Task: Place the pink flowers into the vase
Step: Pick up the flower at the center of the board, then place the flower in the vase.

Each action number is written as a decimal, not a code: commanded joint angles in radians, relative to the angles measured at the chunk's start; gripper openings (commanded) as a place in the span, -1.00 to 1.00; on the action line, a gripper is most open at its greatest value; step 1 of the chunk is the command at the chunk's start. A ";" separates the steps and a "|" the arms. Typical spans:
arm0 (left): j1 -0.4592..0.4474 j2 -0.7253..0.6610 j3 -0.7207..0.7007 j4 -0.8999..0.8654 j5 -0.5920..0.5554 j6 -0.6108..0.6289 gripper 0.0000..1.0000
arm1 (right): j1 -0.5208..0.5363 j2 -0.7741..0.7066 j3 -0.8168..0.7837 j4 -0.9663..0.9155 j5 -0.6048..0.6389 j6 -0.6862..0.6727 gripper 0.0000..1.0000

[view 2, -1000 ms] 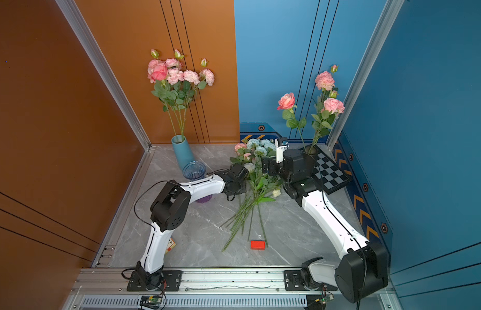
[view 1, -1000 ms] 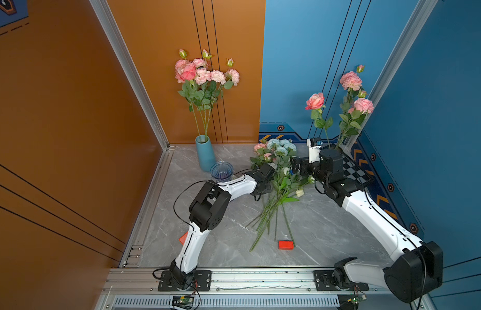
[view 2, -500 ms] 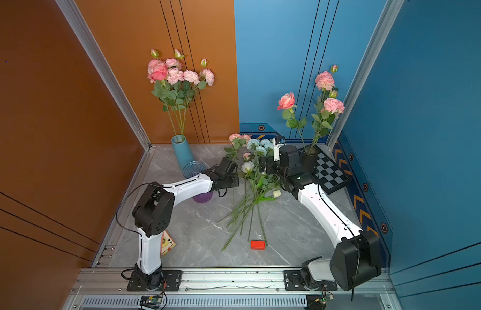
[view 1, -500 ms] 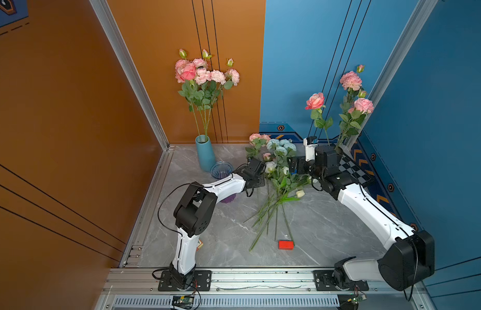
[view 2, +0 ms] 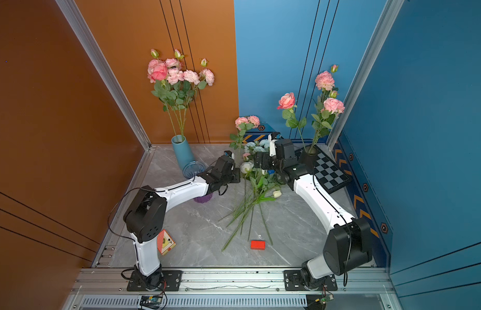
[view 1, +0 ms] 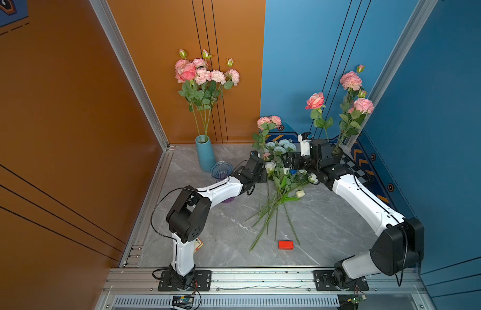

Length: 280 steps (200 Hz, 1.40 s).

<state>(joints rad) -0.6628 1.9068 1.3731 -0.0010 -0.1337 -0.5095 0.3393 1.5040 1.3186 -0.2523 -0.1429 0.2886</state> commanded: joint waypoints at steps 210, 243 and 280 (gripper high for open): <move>-0.130 -0.162 -0.089 0.217 -0.073 0.178 -1.00 | 0.018 0.281 0.329 -0.016 -0.169 0.201 0.01; -0.133 -0.161 -0.097 0.216 -0.074 0.174 -1.00 | 0.020 0.280 0.337 -0.017 -0.162 0.199 -0.50; -0.136 -0.163 -0.101 0.217 -0.075 0.171 -1.00 | 0.021 0.276 0.340 -0.016 -0.156 0.188 -0.80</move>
<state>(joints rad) -0.7879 1.7817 1.2907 0.1940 -0.1947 -0.3370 0.3534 1.7786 1.6260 -0.2703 -0.2985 0.4885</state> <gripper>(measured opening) 0.060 0.122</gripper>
